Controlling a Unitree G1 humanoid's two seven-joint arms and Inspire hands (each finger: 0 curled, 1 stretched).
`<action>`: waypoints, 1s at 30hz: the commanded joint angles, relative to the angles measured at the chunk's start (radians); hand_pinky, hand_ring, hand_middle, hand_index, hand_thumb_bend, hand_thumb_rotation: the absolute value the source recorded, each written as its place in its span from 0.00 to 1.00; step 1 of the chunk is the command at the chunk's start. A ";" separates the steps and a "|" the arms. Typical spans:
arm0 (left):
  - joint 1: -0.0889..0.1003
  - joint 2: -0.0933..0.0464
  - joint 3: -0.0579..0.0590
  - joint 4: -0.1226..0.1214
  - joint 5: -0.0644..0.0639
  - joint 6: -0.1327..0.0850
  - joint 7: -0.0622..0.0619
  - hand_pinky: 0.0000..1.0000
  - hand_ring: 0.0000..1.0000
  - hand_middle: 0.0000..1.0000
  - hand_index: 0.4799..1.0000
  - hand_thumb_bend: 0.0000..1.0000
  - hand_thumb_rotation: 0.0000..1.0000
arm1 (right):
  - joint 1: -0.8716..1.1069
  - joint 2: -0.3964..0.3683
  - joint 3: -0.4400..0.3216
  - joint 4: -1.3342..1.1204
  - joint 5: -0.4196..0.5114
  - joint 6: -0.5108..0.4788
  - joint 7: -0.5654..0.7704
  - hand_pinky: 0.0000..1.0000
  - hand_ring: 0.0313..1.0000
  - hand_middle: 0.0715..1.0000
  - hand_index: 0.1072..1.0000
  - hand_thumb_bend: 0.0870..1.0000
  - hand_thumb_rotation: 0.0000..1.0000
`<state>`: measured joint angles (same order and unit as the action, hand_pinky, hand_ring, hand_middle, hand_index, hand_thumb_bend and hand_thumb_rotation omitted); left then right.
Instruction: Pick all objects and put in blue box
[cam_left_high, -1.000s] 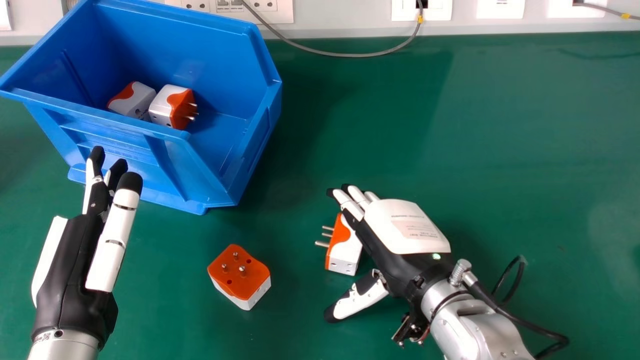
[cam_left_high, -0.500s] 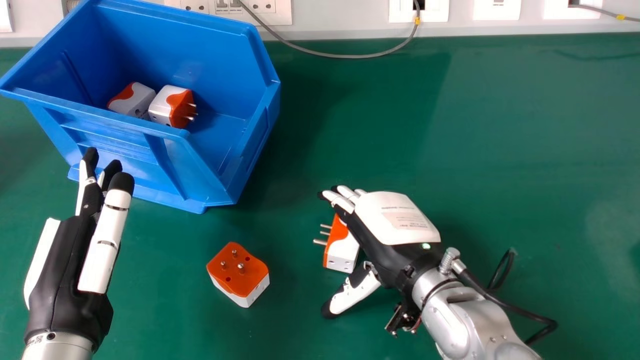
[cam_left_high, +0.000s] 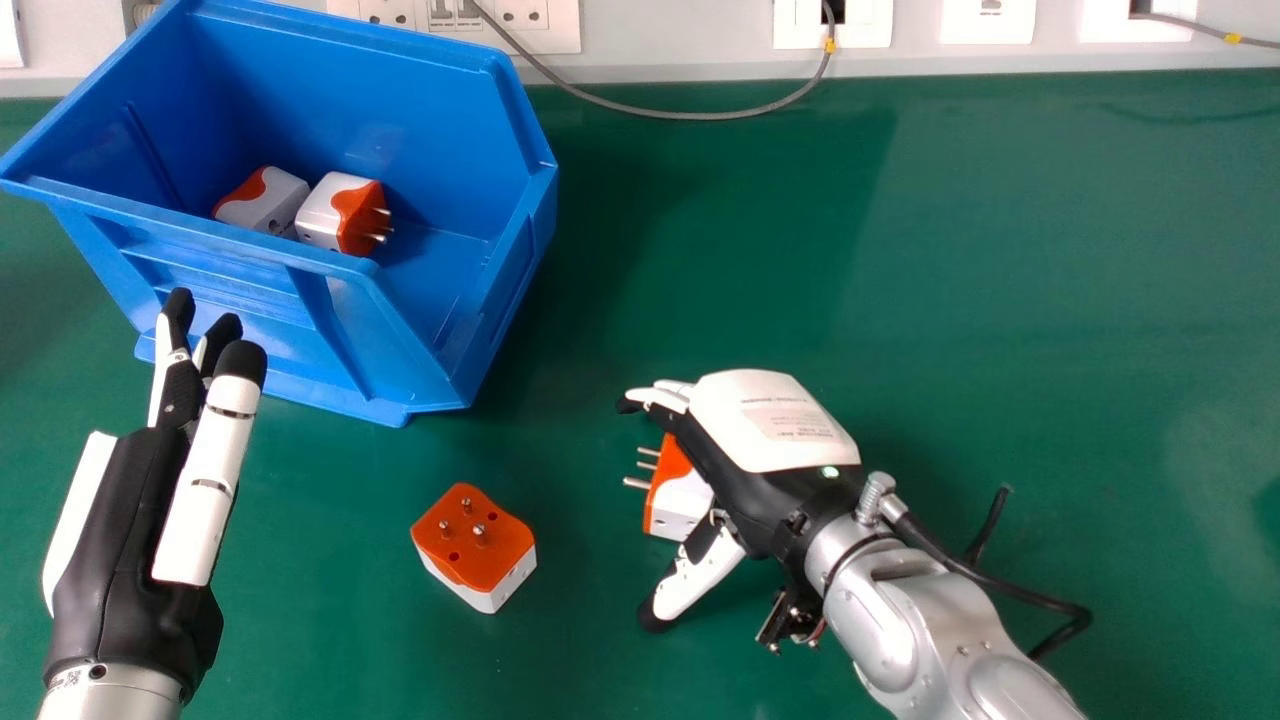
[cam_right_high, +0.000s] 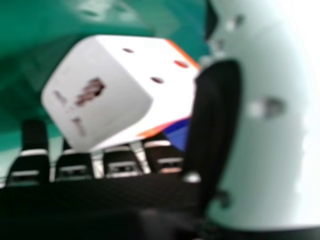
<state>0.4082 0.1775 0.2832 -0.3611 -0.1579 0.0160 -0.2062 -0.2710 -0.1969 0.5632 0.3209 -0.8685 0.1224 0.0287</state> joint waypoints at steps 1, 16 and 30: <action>-0.003 0.014 0.011 -0.029 -0.004 -0.002 0.003 1.00 1.00 1.00 1.00 0.46 0.91 | -0.031 -0.005 0.014 0.061 -0.031 0.038 -0.001 0.68 0.77 0.78 0.73 0.67 0.08; 0.008 0.013 0.016 -0.045 -0.010 0.001 -0.004 1.00 1.00 1.00 1.00 0.46 0.91 | -0.107 -0.020 0.016 0.119 0.019 0.015 0.016 0.42 0.51 0.54 0.50 0.50 0.02; 0.018 0.012 0.026 -0.062 -0.022 0.015 -0.014 1.00 1.00 1.00 1.00 0.46 0.91 | -0.168 -0.032 0.014 0.171 0.038 -0.052 -0.010 0.37 0.45 0.49 0.43 0.46 0.00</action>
<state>0.4272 0.1778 0.3015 -0.3953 -0.1664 0.0340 -0.2170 -0.4374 -0.2069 0.5824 0.4704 -0.8289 0.0567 0.0143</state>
